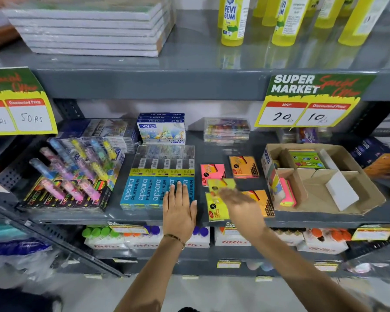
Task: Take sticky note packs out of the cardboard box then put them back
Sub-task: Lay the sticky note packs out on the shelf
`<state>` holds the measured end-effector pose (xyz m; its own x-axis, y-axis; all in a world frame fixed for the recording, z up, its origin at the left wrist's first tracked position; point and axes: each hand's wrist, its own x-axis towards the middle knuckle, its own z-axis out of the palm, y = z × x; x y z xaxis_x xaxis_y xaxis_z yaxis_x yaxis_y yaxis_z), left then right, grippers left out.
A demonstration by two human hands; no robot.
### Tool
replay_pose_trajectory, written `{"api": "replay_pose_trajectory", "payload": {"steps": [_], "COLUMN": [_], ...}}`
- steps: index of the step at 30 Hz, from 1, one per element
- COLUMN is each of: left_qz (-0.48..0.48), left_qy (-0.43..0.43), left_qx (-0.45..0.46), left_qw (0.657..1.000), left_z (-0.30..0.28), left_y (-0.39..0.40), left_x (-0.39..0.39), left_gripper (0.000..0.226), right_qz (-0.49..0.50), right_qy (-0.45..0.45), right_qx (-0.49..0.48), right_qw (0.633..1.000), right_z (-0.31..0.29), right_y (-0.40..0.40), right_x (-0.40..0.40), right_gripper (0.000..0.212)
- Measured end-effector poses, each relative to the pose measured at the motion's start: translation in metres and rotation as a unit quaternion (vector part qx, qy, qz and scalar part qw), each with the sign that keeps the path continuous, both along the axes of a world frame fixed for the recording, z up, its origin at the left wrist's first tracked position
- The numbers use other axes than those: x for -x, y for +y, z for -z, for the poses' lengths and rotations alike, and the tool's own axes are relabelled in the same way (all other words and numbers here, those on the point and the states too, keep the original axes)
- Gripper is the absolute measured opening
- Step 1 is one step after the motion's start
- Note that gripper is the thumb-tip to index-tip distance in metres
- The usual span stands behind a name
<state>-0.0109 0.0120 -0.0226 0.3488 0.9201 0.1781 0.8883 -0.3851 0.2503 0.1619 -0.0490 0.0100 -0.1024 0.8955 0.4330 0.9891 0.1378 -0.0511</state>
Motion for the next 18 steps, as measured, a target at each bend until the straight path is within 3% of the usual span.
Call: {"api": "replay_pose_trajectory", "payload": {"steps": [4, 12, 18], "left_qz": [-0.006, -0.009, -0.01], "left_qy": [0.009, 0.022, 0.022], "left_qx": [-0.004, -0.008, -0.008], "left_qw": [1.0, 1.0, 1.0], "left_z": [-0.002, -0.002, -0.001], "left_y": [-0.001, -0.001, 0.0], "left_x": [-0.001, -0.001, -0.001], "left_gripper": [0.061, 0.058, 0.058], "right_qz": [-0.02, 0.004, -0.014], "right_qy": [-0.012, 0.021, 0.008], "right_qx": [0.054, 0.052, 0.047], "right_qw": [0.998, 0.998, 0.999], "right_z": [0.022, 0.017, 0.014], "right_y": [-0.023, -0.024, -0.025], "right_x": [0.016, 0.02, 0.015], "right_gripper": [0.056, 0.032, 0.032]}}
